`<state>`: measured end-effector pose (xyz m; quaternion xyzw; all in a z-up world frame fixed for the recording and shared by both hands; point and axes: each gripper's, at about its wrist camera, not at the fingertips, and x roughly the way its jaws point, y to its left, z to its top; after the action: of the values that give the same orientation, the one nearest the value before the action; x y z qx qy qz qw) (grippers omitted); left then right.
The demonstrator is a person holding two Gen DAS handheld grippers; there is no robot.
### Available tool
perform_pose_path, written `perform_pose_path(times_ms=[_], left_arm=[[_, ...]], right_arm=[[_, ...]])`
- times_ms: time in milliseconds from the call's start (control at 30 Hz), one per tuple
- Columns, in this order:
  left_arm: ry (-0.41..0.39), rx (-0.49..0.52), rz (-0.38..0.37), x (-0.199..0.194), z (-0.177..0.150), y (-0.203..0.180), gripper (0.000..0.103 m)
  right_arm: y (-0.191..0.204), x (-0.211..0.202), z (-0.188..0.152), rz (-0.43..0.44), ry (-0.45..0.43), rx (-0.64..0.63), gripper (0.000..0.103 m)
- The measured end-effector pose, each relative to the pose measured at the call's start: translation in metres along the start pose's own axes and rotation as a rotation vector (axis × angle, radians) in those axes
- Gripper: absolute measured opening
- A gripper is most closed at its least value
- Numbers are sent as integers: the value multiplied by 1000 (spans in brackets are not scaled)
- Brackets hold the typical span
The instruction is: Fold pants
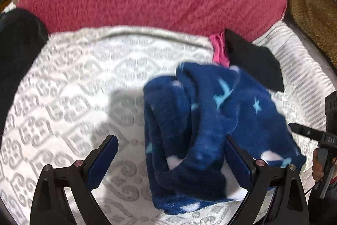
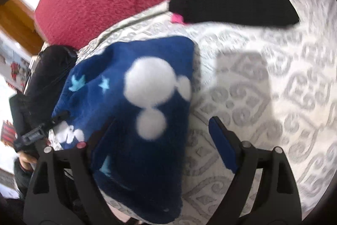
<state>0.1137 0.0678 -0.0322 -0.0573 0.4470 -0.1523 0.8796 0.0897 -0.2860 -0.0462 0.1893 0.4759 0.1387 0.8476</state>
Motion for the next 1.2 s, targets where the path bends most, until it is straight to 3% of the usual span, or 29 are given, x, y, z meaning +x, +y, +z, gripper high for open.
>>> perform_pose_path(times_ms=[167, 267, 333, 433, 567, 800, 867, 900, 967, 1033, 1067, 1133, 1200], left_arm=[[-26, -41, -27, -10, 15, 12, 93], [-58, -62, -26, -20, 17, 22, 90], [-58, -79, -22, -18, 18, 30, 88], [5, -80, -12, 2, 20, 39, 74], [71, -72, -74, 28, 19, 43, 46], [28, -61, -158, 28, 18, 47, 46], [22, -54, -178, 33, 18, 46, 48], [27, -44, -190, 36, 18, 45, 48], [47, -38, -215, 46, 17, 43, 48], [54, -39, -234, 51, 19, 41, 43], [48, -41, -237, 51, 20, 41, 28], [5, -73, -205, 48, 28, 43, 18], [-51, -119, -195, 41, 39, 50, 17]], right_arm=[[51, 0, 11, -20, -22, -180, 88], [98, 2, 15, 26, -33, -333, 86], [131, 7, 17, 45, -31, -441, 78], [167, 21, 19, 84, 7, -519, 71], [196, 48, 26, 139, 77, -508, 69], [207, 96, 53, 29, 201, -287, 67], [204, 108, 53, -9, 240, -231, 55], [203, 113, 52, -38, 256, -222, 32], [198, 123, 47, -57, 298, -190, 24], [194, 120, 52, -38, 281, -176, 21], [194, 114, 52, -23, 264, -177, 21], [199, 95, 52, 5, 213, -198, 21], [207, 75, 52, 34, 171, -234, 21]])
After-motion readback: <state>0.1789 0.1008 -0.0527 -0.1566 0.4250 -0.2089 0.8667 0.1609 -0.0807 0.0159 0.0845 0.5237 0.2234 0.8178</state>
